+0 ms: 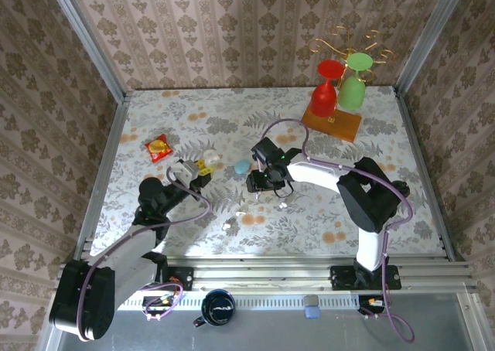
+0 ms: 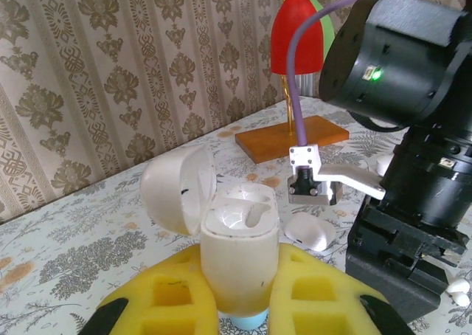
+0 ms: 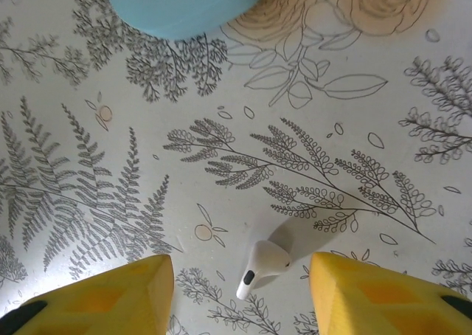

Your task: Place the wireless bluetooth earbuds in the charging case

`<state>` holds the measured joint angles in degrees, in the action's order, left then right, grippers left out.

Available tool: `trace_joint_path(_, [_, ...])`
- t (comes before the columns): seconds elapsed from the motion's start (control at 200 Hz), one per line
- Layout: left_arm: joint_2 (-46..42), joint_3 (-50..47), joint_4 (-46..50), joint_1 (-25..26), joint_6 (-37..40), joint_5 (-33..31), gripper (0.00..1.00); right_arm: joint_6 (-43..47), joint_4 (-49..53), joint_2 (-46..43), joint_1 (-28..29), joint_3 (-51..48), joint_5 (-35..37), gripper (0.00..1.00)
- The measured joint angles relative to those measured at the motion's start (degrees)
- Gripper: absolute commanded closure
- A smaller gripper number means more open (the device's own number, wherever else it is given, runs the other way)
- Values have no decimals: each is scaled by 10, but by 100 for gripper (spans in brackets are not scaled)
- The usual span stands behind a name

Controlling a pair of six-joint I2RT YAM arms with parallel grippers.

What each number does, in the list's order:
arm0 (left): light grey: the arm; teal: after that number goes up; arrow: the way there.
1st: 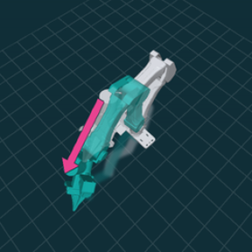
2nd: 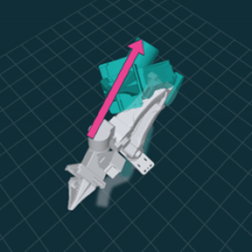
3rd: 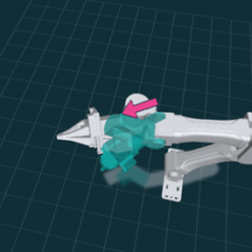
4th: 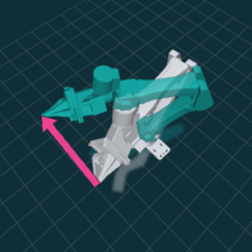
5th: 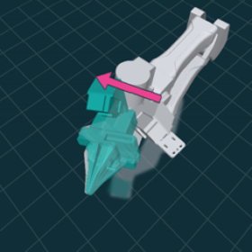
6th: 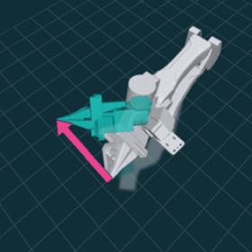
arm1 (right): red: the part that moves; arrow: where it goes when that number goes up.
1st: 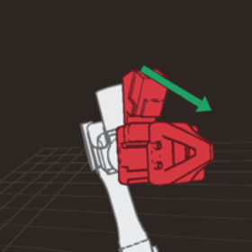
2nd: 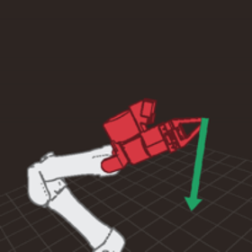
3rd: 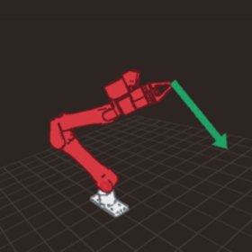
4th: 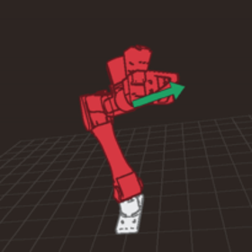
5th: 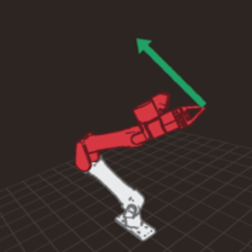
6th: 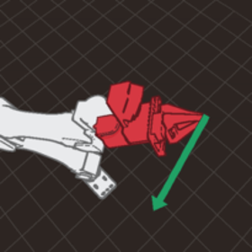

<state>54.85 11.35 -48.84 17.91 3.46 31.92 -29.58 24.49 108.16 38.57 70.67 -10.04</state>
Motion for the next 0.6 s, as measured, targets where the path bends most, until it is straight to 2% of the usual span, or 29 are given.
trace_joint_path(0.6, [4, -1, 2, 0, -4, 15, 100, 29, 31, 43, -14, 29, -60, 59])
